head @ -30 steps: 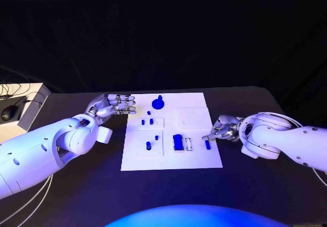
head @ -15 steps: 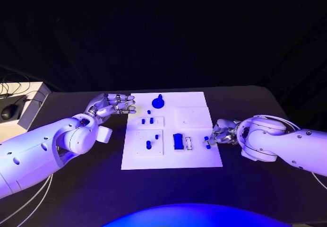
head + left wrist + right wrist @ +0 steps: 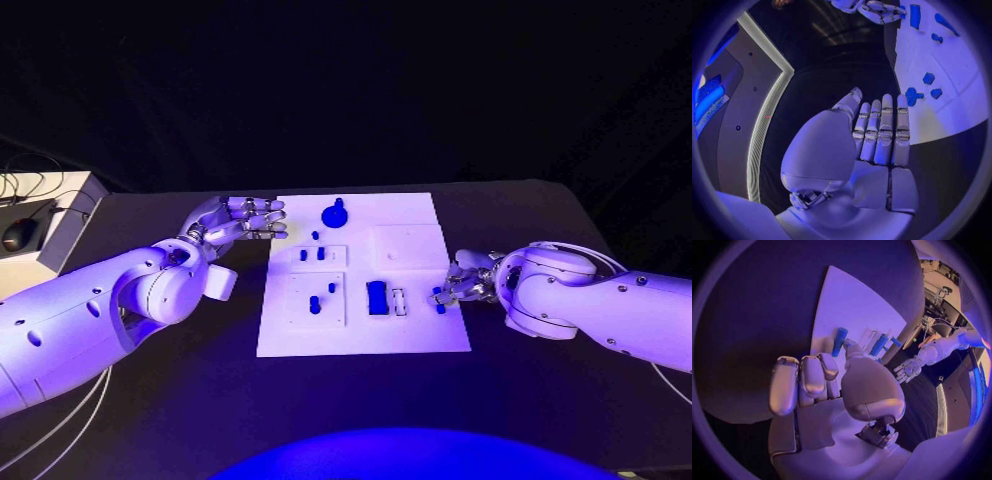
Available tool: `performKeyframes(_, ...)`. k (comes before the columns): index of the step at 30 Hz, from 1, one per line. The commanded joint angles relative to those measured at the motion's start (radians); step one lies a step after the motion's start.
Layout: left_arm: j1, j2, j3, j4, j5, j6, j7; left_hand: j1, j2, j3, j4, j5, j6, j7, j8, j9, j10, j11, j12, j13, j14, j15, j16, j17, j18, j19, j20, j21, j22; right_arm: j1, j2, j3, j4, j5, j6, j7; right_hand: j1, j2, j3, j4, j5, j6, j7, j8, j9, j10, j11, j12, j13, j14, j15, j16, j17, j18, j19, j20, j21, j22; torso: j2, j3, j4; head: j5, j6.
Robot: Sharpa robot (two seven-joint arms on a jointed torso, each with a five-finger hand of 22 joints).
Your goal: Assemble the parts on the task board
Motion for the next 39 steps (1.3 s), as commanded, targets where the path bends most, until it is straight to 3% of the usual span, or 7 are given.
performKeyframes(1,-0.001,-0.001,0.001,0.002,0.005,0.012,0.009,-0.003,-0.007,0.002,0.005,0.003,-0.004,0.002,0.0,0.0,-0.003,0.001,-0.003,-0.001,-0.005,-0.001,0.001,0.001,-0.007,0.001,0.002,0.001,-0.001,-0.016,0.008,-0.009,-0.003,-0.017,0.049,-0.01,0.02,0.006,0.01,-0.018,0.06,-0.015,-0.005,-0.01,-0.049,0.001,-0.008,-0.001,0.018,0.005,-0.002,0.0,0.0,-0.006,0.085,-0.002,-0.001,0.143,0.001,-0.0003,-0.0001,0.001,-0.002)
performKeyframes(5,-0.001,-0.001,0.001,0.003,0.005,0.011,0.009,-0.001,-0.007,0.004,0.004,0.003,-0.005,0.002,0.0,0.0,-0.004,0.001,-0.004,-0.001,-0.005,-0.001,0.001,0.001,-0.007,0.001,0.002,0.001,-0.001,-0.019,0.011,-0.01,0.0,-0.016,0.068,-0.003,0.041,0.013,0.036,-0.048,0.126,-0.016,-0.009,-0.006,-0.045,-0.001,-0.012,-0.003,0.018,0.004,-0.005,-0.001,0.001,-0.007,0.085,-0.004,0.0,0.144,0.0,-0.0004,-0.0006,0.0,-0.004)
performKeyframes(9,-0.001,-0.002,0.001,0.004,0.005,0.011,0.01,-0.004,-0.008,0.002,0.006,0.003,-0.006,0.003,0.0,0.0,-0.004,0.002,-0.004,-0.001,-0.006,-0.001,0.001,0.001,-0.007,0.0,0.002,0.001,-0.002,-0.021,0.013,-0.011,0.003,-0.009,0.082,0.011,0.054,0.014,0.138,-0.075,0.025,-0.025,-0.009,-0.008,-0.046,-0.004,-0.013,-0.006,0.017,0.004,-0.008,-0.002,0.001,-0.008,0.085,-0.007,-0.001,0.144,0.0,-0.0002,-0.0009,0.002,-0.003)
performKeyframes(12,-0.001,-0.002,0.001,0.005,0.005,0.01,0.01,-0.004,-0.008,0.002,0.006,0.003,-0.006,0.003,0.0,0.0,-0.004,0.002,-0.004,-0.001,-0.006,-0.001,0.001,0.001,-0.007,0.0,0.002,0.001,-0.002,-0.022,0.014,-0.011,0.007,-0.001,0.087,0.029,0.006,-0.04,0.366,-0.11,0.011,-0.038,-0.012,0.004,-0.032,-0.006,-0.008,-0.01,0.016,0.005,-0.005,-0.003,0.003,-0.009,0.085,-0.008,-0.001,0.144,0.0,0.0001,-0.001,0.004,-0.003)
performKeyframes(14,-0.001,-0.002,0.001,0.005,0.005,0.01,0.01,-0.004,-0.008,0.002,0.006,0.003,-0.006,0.003,0.0,0.0,-0.004,0.002,-0.004,-0.001,-0.006,-0.001,0.001,0.001,-0.007,0.0,0.002,0.001,-0.002,-0.023,0.014,-0.011,0.009,0.003,0.083,0.04,-0.024,-0.052,0.488,-0.13,0.009,-0.043,-0.003,0.018,-0.016,-0.004,-0.011,-0.01,0.016,0.005,-0.007,-0.004,0.003,-0.009,0.085,-0.006,-0.001,0.145,0.0,0.0002,-0.0005,0.004,-0.004)
performKeyframes(20,-0.001,-0.002,0.001,0.006,0.005,0.009,0.01,-0.004,-0.008,0.002,0.006,0.003,-0.006,0.003,0.0,0.0,-0.004,0.002,-0.004,-0.001,-0.006,-0.001,0.001,0.001,-0.007,0.0,0.002,0.001,-0.002,-0.024,0.013,-0.011,0.009,0.012,0.046,0.057,-0.05,-0.05,0.679,-0.186,-0.014,-0.053,0.009,0.042,0.015,-0.005,-0.008,-0.014,0.014,0.004,-0.003,-0.006,0.003,-0.008,0.085,-0.004,-0.002,0.146,0.0,0.0002,0.0005,0.005,-0.004)
performKeyframes(39,-0.001,-0.003,0.001,0.006,0.005,0.01,0.01,-0.002,-0.008,0.002,0.007,0.003,-0.008,0.003,0.0,0.0,-0.005,0.002,-0.003,-0.001,-0.006,-0.001,0.001,0.001,-0.006,0.0,0.002,0.001,-0.003,0.013,0.001,-0.006,0.05,0.192,-0.104,0.079,-0.06,-0.046,0.724,-0.209,-0.017,-0.057,0.009,0.055,0.031,-0.006,-0.008,-0.021,0.008,0.005,-0.003,-0.008,0.004,-0.006,0.085,-0.003,-0.002,0.148,0.0,-0.0002,-0.0001,0.008,-0.005)
